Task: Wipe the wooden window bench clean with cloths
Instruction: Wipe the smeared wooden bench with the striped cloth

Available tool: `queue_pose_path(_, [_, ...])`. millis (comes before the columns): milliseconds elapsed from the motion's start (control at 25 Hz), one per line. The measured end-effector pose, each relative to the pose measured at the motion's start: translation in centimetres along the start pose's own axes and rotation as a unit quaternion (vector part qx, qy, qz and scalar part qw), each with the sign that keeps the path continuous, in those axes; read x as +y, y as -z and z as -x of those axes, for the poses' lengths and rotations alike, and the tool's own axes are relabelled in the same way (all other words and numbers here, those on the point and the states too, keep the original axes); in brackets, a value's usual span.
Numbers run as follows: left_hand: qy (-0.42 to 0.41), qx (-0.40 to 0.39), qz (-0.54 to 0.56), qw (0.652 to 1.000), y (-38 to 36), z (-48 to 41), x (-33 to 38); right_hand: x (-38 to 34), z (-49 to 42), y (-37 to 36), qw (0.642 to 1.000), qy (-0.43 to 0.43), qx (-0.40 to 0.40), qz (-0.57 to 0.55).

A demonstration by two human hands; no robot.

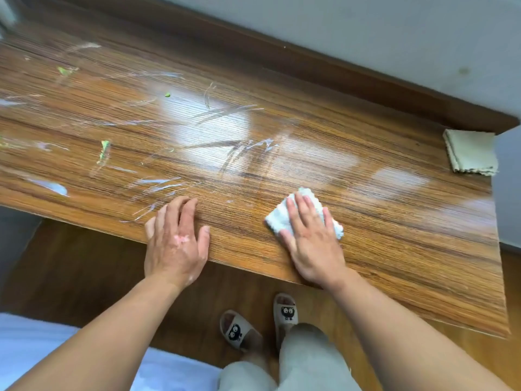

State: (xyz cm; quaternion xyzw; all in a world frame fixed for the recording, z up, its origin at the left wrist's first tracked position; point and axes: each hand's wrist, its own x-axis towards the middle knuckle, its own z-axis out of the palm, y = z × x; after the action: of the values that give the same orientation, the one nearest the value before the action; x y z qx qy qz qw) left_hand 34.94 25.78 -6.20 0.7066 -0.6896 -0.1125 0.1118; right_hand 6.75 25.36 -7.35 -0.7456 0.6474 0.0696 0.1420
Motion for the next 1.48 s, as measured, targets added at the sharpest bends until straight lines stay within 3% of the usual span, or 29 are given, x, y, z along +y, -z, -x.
queue_pose_path(80, [0.016, -0.008, -0.022, 1.000, 0.0, 0.1, -0.6, 2.2, -3.0, 1.1, 0.984, -0.166, 0.042, -0.050])
queue_pose_path(160, [-0.019, -0.027, -0.041, 0.999, -0.3, -0.1, -0.8, -0.7, -4.1, 0.6, 0.967, -0.235, 0.061, -0.080])
queue_pose_path(200, [-0.043, -0.041, -0.049, 0.997, -0.4, -0.4, -0.7, -3.1, -3.4, -0.2, 0.976, -0.194, 0.068, -0.068])
queue_pose_path(280, [-0.067, -0.060, -0.064, 0.994, -0.8, -0.9, -0.2, -7.0, -0.5, -1.2, 0.999, -0.002, 0.037, -0.022])
queue_pose_path(360, [-0.064, -0.070, -0.078, 0.993, -1.3, -1.1, 0.0, -6.2, -1.0, -0.4, 0.987, 0.158, -0.016, 0.029])
queue_pose_path(400, [-0.059, -0.075, -0.077, 0.993, -1.4, -1.3, 0.0, -4.5, -3.4, 0.7, 0.983, 0.180, -0.024, 0.039])
queue_pose_path(640, [-0.069, -0.068, -0.049, 0.994, -1.1, -6.9, 0.5, 5.0, -24.3, 7.3, 0.999, -0.040, 0.029, -0.011])
queue_pose_path(800, [-0.051, -0.041, -0.022, 0.998, -0.6, -11.1, 0.0, 3.0, -26.4, 7.6, 0.991, -0.103, 0.065, -0.050])
queue_pose_path(1000, [-0.039, -0.072, -0.091, 0.992, 1.5, -26.1, -1.6, -8.0, -11.5, 1.6, 0.995, 0.086, 0.054, 0.015])
queue_pose_path(1120, [-0.090, -0.103, -0.136, 0.981, 1.6, -34.0, -1.6, -7.7, -8.0, 0.6, 0.973, 0.225, 0.020, 0.054])
queue_pose_path(1160, [-0.116, -0.105, -0.154, 0.976, 1.6, -36.1, -1.8, -6.4, -9.1, 1.1, 0.972, 0.227, 0.014, 0.058])
queue_pose_path(1240, [-0.147, -0.127, -0.168, 0.966, 1.8, -39.6, -2.9, -3.8, -13.1, 2.5, 0.990, 0.129, 0.043, 0.047])
queue_pose_path(1320, [-0.176, -0.161, -0.165, 0.957, 2.0, -41.7, -4.4, -1.8, -18.3, 4.2, 0.996, -0.076, 0.054, 0.011])
queue_pose_path(1400, [-0.207, -0.177, -0.166, 0.948, 2.4, -42.2, -5.7, -2.4, -22.0, 5.5, 0.968, -0.238, 0.064, -0.035])
queue_pose_path(1480, [-0.212, -0.174, -0.161, 0.948, 2.5, -42.0, -6.4, -6.8, -22.8, 5.0, 0.949, -0.293, 0.086, -0.077])
